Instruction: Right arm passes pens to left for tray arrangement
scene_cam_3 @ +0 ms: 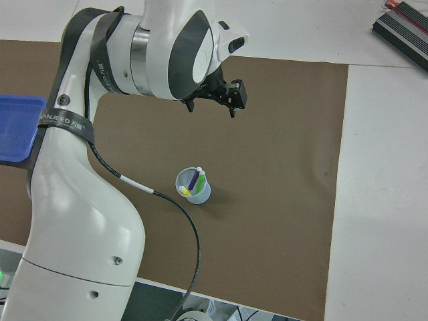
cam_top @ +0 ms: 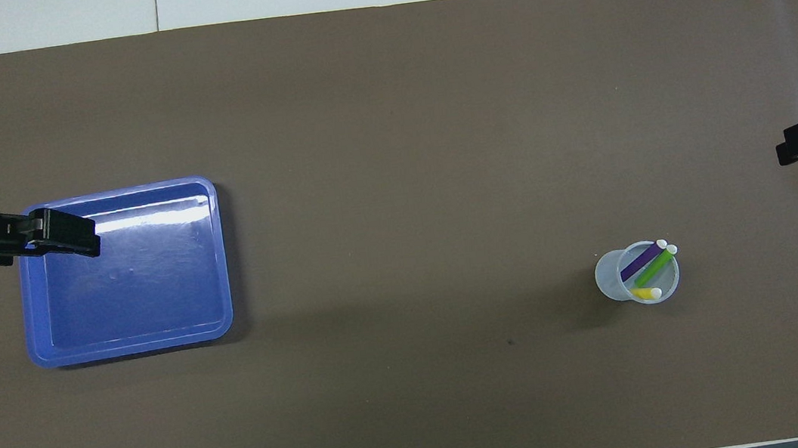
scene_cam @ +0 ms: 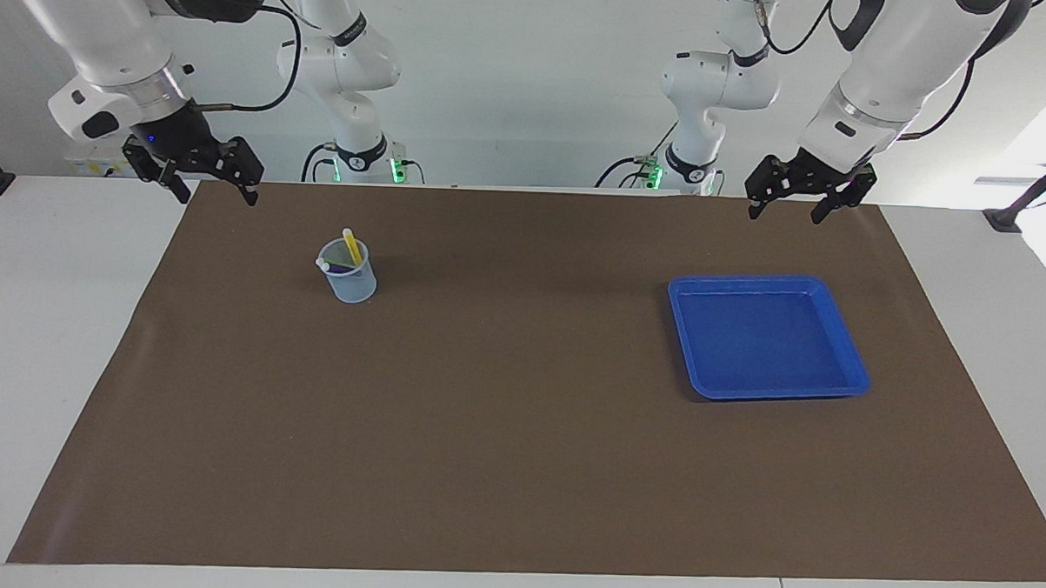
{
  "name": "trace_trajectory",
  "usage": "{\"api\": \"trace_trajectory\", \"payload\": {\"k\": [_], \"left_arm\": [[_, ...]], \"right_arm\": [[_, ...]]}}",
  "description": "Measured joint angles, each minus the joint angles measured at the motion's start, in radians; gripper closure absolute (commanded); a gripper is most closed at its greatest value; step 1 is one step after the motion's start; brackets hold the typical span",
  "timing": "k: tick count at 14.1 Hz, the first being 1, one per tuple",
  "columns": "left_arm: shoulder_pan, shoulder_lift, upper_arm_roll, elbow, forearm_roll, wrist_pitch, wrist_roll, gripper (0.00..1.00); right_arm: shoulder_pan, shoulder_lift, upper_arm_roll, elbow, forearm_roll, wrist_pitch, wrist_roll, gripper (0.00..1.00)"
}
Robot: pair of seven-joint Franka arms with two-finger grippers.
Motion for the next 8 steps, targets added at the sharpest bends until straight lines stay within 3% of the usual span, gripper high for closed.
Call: {"api": "trace_trajectory", "payload": {"k": [8], "left_arm": [[0.0,0.0,0.0,0.0,0.0,0.0,0.0,0.0]], "right_arm": [[0.001,0.0,0.009,0.0,0.002,-0.001,0.0,0.0]]}}
